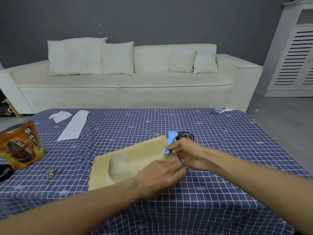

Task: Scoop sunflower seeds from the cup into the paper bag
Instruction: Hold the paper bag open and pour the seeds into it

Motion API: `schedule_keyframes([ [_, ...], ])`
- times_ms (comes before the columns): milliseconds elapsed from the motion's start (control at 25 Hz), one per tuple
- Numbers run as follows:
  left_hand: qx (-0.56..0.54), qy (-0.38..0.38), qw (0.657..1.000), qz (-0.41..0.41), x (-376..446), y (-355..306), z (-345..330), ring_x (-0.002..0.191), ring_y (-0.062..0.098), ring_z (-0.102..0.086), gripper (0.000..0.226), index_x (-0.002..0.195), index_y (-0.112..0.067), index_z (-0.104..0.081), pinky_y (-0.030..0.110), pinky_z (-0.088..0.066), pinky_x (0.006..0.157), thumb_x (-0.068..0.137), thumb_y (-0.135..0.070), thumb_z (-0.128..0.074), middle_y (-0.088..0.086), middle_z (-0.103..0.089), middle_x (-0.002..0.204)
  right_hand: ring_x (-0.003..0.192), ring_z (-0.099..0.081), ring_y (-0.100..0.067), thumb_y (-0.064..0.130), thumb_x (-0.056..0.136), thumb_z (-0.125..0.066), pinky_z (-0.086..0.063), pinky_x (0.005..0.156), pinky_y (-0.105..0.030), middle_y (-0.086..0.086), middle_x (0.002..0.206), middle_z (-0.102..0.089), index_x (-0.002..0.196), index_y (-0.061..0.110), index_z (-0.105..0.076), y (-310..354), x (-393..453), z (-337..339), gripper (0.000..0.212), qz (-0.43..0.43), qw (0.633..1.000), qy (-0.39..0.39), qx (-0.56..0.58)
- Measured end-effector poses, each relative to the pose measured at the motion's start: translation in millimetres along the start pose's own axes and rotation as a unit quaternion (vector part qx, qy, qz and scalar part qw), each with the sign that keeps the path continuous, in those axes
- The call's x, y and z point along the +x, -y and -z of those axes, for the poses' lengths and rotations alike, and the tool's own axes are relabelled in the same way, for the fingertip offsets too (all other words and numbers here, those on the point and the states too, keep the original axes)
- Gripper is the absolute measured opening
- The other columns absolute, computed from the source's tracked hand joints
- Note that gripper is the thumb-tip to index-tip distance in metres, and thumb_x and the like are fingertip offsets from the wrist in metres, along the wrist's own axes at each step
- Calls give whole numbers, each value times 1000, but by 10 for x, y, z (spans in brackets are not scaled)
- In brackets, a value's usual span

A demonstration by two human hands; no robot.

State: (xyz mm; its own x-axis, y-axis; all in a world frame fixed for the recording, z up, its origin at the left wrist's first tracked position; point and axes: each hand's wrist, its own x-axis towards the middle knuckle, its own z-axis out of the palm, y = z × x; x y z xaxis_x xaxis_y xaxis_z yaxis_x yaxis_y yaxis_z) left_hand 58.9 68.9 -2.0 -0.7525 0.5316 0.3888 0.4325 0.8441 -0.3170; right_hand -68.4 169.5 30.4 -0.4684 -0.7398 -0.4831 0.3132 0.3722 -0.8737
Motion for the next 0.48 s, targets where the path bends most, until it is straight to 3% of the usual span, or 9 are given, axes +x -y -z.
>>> schedule_keyframes([
  [80, -35, -63, 985, 154, -38, 109, -24, 76, 20, -39, 42, 94, -12, -44, 36, -46, 60, 69, -26, -74, 7, -52, 88, 81, -58, -21, 18, 88, -59, -50, 80, -42, -8, 90, -61, 87, 12, -64, 31, 2, 24, 8, 7, 999, -19, 46],
  [160, -61, -34, 956, 284, -60, 241, -17, 90, 20, -40, 77, 106, -14, -43, 34, -42, 77, 51, -56, -75, 6, -46, 104, 81, -59, -23, 16, 87, -59, -50, 85, -47, -10, 90, -62, 88, 11, -63, 69, 3, 37, 6, 24, 995, -39, 86],
  [240, -92, 18, 928, 361, -54, 378, -14, 106, 21, -39, 107, 119, -14, -39, 33, -35, 90, 38, -76, -71, 4, -40, 119, 79, -61, -24, 14, 86, -60, -53, 78, -42, -12, 92, -64, 92, 9, -65, 104, -4, 31, 9, 45, 991, -64, 105],
  [320, -131, 71, 907, 394, -35, 475, -21, 129, 26, -28, 134, 140, -17, -22, 37, -27, 105, 33, -84, -68, 6, -29, 140, 80, -60, -25, 14, 86, -60, -50, 71, -37, -15, 94, -65, 97, 7, -66, 123, -4, -13, 14, 58, 993, -76, 69],
  [360, -147, 103, 903, 390, -17, 499, -28, 139, 25, -13, 145, 148, -21, -6, 42, -18, 112, 33, -85, -67, 8, -17, 152, 81, -57, -26, 15, 86, -59, -47, 70, -36, -16, 93, -65, 95, 7, -67, 122, -9, -50, 14, 60, 995, -73, 40],
  [480, -143, 175, 909, 350, 76, 554, -16, 144, 30, 18, 153, 145, -33, 27, 49, 4, 113, 37, -83, -69, 14, 16, 159, 79, -55, -24, 17, 85, -59, -42, 72, -34, -13, 85, -67, 82, 12, -69, 112, -17, -162, 12, 75, 995, -65, -4],
])
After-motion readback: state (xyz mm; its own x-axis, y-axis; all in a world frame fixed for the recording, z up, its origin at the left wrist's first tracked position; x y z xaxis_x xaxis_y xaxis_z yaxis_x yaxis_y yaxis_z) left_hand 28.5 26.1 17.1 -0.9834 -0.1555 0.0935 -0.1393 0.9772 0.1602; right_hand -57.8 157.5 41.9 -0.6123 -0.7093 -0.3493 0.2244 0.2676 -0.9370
